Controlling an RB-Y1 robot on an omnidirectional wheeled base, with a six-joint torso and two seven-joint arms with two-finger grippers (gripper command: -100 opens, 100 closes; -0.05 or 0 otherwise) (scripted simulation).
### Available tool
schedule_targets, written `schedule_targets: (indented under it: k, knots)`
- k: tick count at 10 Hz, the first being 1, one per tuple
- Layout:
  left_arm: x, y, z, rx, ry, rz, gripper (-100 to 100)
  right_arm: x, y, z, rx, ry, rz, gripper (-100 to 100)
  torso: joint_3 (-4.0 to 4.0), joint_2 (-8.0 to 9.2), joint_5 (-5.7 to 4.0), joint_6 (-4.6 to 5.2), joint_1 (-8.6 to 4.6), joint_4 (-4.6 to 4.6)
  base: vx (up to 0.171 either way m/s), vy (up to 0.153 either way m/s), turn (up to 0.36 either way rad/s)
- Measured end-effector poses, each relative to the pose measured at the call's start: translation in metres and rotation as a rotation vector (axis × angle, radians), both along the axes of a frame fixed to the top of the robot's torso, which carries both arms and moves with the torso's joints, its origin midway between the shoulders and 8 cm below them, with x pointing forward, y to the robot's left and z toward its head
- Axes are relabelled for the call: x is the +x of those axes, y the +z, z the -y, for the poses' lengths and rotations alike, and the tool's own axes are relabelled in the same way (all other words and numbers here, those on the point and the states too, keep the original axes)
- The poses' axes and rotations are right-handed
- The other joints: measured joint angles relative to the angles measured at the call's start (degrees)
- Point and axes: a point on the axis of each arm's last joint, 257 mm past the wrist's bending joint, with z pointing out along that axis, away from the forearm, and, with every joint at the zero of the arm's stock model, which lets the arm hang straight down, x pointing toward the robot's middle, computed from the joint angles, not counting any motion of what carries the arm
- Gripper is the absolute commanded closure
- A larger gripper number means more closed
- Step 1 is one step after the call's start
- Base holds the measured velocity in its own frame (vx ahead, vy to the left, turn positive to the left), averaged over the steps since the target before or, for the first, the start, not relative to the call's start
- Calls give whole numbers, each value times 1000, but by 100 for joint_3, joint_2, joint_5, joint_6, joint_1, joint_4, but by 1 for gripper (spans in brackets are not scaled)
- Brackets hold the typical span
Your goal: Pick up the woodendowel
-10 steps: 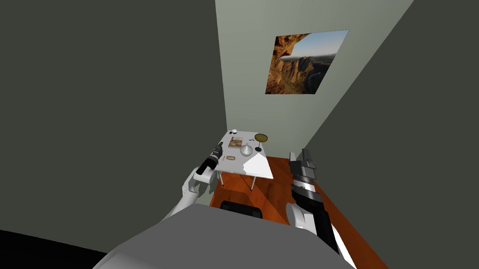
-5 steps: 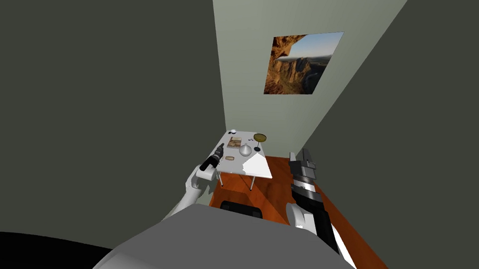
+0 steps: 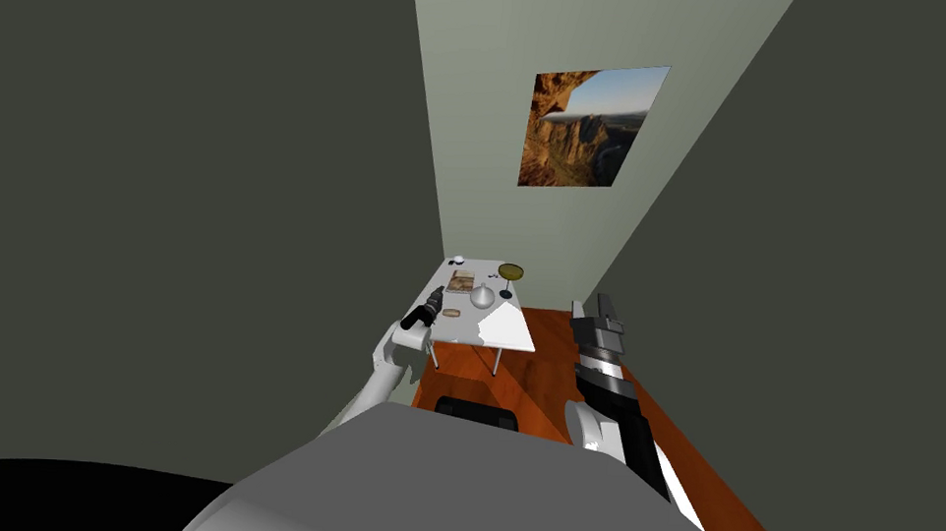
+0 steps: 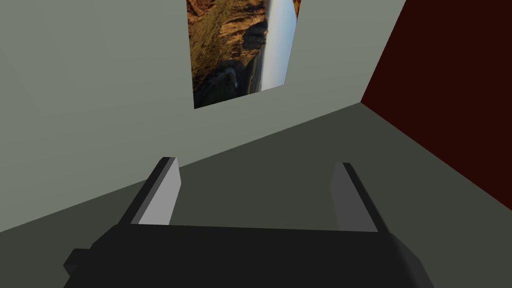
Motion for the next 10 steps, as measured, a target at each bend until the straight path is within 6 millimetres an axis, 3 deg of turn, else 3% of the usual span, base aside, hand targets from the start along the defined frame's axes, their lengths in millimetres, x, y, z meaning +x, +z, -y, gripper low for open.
schedule_targets:
  k: [10]
  knots:
    - [1,-60,-3,-7,38,-255,-100,0,0,0,0,0,0,0,-1,-2,-1,-1,-2,-1,16,-16,-24]
